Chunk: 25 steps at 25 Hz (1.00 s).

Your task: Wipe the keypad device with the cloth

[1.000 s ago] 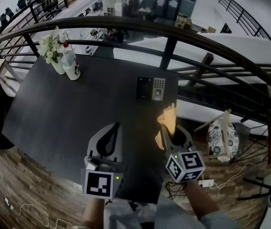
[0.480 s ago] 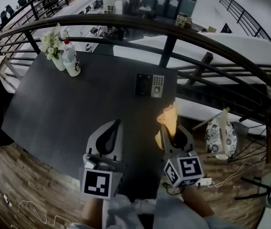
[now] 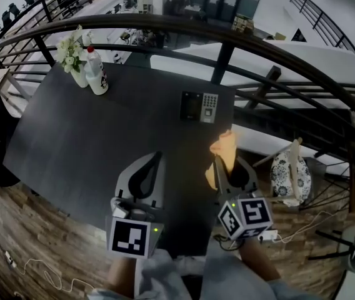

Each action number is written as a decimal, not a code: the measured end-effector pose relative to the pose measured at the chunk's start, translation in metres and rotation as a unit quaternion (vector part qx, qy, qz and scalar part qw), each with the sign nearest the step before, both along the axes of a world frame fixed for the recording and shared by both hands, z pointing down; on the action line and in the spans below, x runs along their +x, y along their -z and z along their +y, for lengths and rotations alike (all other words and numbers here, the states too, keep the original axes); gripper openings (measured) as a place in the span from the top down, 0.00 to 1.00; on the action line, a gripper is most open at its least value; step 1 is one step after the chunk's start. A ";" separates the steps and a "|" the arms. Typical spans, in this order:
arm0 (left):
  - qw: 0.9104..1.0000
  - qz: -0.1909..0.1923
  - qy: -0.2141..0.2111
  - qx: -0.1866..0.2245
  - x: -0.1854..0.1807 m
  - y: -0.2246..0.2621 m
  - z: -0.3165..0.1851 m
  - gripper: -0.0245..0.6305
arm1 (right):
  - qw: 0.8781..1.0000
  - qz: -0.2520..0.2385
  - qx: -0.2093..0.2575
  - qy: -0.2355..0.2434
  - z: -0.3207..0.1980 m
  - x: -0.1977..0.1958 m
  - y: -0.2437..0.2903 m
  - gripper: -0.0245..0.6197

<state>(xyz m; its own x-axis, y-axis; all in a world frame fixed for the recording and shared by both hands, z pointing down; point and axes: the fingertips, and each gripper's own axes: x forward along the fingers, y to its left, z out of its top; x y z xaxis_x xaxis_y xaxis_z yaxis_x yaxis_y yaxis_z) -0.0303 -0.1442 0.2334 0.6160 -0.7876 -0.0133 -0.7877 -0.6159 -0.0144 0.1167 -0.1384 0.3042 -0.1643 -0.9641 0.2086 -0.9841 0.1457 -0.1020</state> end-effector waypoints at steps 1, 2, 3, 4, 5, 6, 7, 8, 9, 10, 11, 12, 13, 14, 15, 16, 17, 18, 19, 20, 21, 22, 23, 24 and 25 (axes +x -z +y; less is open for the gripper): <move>1.000 0.000 0.000 -0.001 0.000 0.000 0.000 0.95 | 1.000 0.001 0.001 0.000 0.000 0.001 0.000 0.80; 1.000 0.000 0.000 -0.001 -0.001 0.000 0.001 0.95 | 1.000 0.001 0.002 -0.001 0.000 0.002 0.000 0.80; 1.000 0.000 0.000 -0.001 -0.001 0.000 0.001 0.95 | 1.000 -0.001 0.003 -0.003 0.000 0.004 0.000 0.80; 1.000 0.001 0.000 -0.001 -0.001 0.000 0.001 0.95 | 1.000 -0.005 0.002 -0.005 0.001 0.005 -0.001 0.80; 1.000 0.001 0.001 -0.001 -0.001 0.000 0.001 0.95 | 1.000 -0.010 0.002 -0.007 0.001 0.006 -0.001 0.80; 1.000 0.001 0.001 0.000 -0.001 -0.001 0.001 0.95 | 1.000 -0.013 0.001 -0.009 0.001 0.006 -0.002 0.80; 1.000 0.001 0.001 -0.001 -0.001 -0.001 0.001 0.95 | 1.000 -0.016 0.000 -0.010 0.001 0.007 -0.003 0.80; 1.000 0.001 0.002 -0.001 -0.001 -0.001 0.001 0.95 | 1.000 -0.017 -0.001 -0.010 0.001 0.007 -0.003 0.80; 1.000 0.001 0.002 -0.001 -0.001 -0.002 0.002 0.95 | 1.000 -0.017 -0.002 -0.010 0.002 0.008 -0.004 0.80; 1.000 0.002 0.003 -0.001 -0.001 -0.001 0.002 0.95 | 1.000 -0.016 -0.002 -0.009 0.003 0.008 -0.004 0.80; 1.000 0.003 0.004 -0.001 -0.002 -0.001 0.003 0.95 | 1.000 -0.016 -0.002 -0.009 0.003 0.008 -0.004 0.80; 1.000 0.005 0.005 -0.002 -0.002 -0.002 0.003 0.95 | 1.000 -0.015 -0.002 -0.007 0.003 0.007 -0.004 0.80; 1.000 0.006 0.007 -0.003 -0.003 -0.002 0.003 0.95 | 1.000 -0.013 -0.002 -0.005 0.003 0.007 -0.003 0.80; 1.000 0.005 0.008 -0.003 -0.004 -0.002 0.004 0.95 | 1.000 -0.012 -0.002 -0.004 0.003 0.006 -0.003 0.80; 1.000 0.004 0.008 -0.003 -0.004 -0.002 0.004 0.95 | 1.000 -0.013 -0.002 -0.004 0.003 0.005 -0.003 0.80; 1.000 0.003 0.008 -0.002 -0.005 -0.002 0.004 0.95 | 1.000 -0.014 -0.002 -0.004 0.003 0.005 -0.003 0.80; 1.000 0.002 0.008 -0.003 -0.005 -0.002 0.004 0.95 | 1.000 -0.015 -0.002 -0.004 0.003 0.005 -0.003 0.80; 1.000 0.002 0.008 -0.003 -0.005 -0.002 0.004 0.95 | 1.000 -0.016 -0.003 -0.005 0.004 0.005 -0.003 0.80; 1.000 0.001 0.008 -0.003 -0.005 -0.002 0.005 0.95 | 1.000 -0.017 -0.004 -0.005 0.004 0.005 -0.003 0.80; 1.000 0.001 0.008 -0.003 -0.005 -0.001 0.005 0.95 | 1.000 -0.018 -0.004 -0.006 0.005 0.005 -0.003 0.80; 1.000 0.002 0.008 -0.002 -0.005 -0.001 0.005 0.95 | 1.000 -0.019 -0.005 -0.007 0.005 0.005 -0.003 0.80; 1.000 0.002 0.008 -0.001 -0.004 -0.001 0.005 0.95 | 1.000 -0.019 -0.006 -0.007 0.006 0.005 -0.004 0.80; 1.000 0.003 0.007 0.000 -0.004 -0.001 0.006 0.95 | 1.000 -0.018 -0.006 -0.007 0.006 0.005 -0.004 0.80; 1.000 0.002 0.007 0.000 -0.003 -0.001 0.006 0.95 | 1.000 -0.017 -0.006 -0.007 0.007 0.006 -0.005 0.80; 1.000 0.001 0.006 0.000 -0.003 -0.002 0.007 0.95 | 1.000 -0.017 -0.006 -0.007 0.007 0.006 -0.006 0.80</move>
